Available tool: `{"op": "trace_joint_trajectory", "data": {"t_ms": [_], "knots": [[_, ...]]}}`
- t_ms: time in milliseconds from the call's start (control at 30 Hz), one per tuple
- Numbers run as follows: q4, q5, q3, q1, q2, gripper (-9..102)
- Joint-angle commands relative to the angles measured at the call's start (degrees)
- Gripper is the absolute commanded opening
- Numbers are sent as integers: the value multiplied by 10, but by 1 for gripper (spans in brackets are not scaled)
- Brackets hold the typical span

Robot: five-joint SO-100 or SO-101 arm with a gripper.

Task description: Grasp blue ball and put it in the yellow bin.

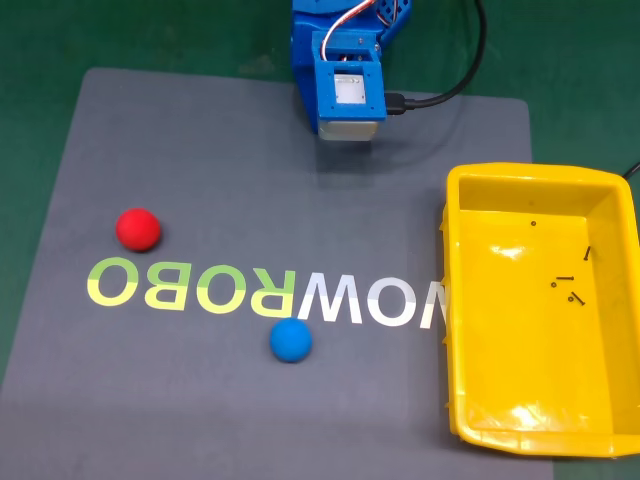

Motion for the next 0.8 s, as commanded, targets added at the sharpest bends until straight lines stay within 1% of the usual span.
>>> {"op": "trace_joint_trajectory", "data": {"t_ms": [0,633,700,767], "knots": [[-1,-1,18,7,8,0],[-4,4,18,7,8,0],[-16,16,18,6,8,0],[-47,31,12,7,8,1]]}}
